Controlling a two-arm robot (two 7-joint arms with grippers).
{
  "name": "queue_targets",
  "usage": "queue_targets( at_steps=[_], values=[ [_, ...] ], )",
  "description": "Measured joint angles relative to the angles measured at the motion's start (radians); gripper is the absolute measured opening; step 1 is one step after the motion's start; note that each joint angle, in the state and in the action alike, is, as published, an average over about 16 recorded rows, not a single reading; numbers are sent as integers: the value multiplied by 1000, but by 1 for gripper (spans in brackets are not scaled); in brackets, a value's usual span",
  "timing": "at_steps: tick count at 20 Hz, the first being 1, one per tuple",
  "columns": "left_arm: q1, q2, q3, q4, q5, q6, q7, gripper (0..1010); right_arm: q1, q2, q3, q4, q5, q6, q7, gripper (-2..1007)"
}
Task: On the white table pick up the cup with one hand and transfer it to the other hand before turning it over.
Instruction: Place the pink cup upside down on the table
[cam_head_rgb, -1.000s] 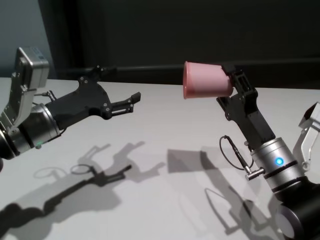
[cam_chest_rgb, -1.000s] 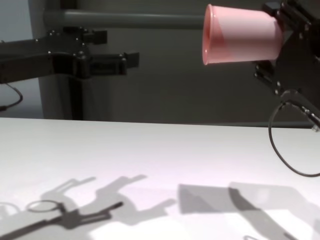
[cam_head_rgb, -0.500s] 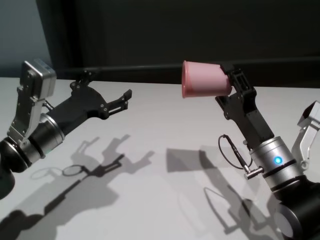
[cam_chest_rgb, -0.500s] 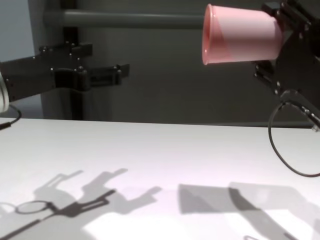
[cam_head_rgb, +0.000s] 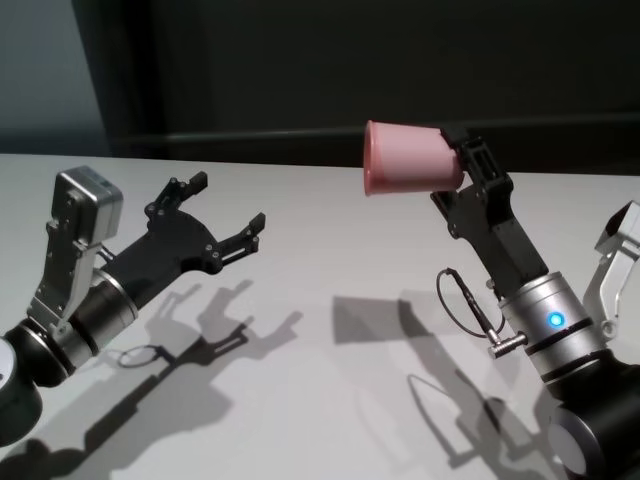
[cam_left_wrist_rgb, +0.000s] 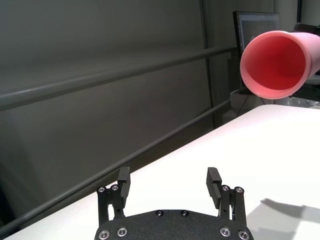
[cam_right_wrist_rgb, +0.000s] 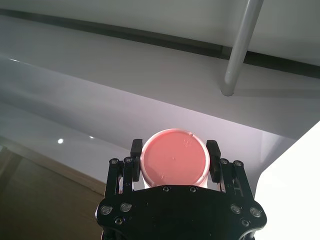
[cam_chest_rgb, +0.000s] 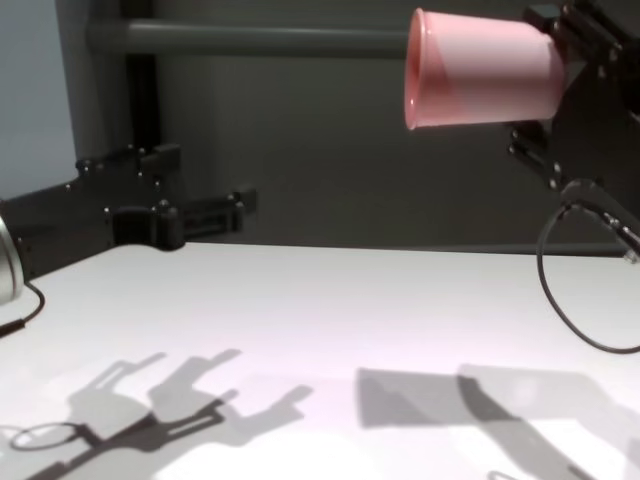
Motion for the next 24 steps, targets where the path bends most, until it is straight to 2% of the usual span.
queue_targets(
  at_steps=[10,24],
  values=[
    [41,-5,-8,12,10,-1,-17,1001,0,0,0,0,0,0,0,746],
    [39,-19,-9,32,15,-12,-39,1001,0,0,0,0,0,0,0,746]
  ],
)
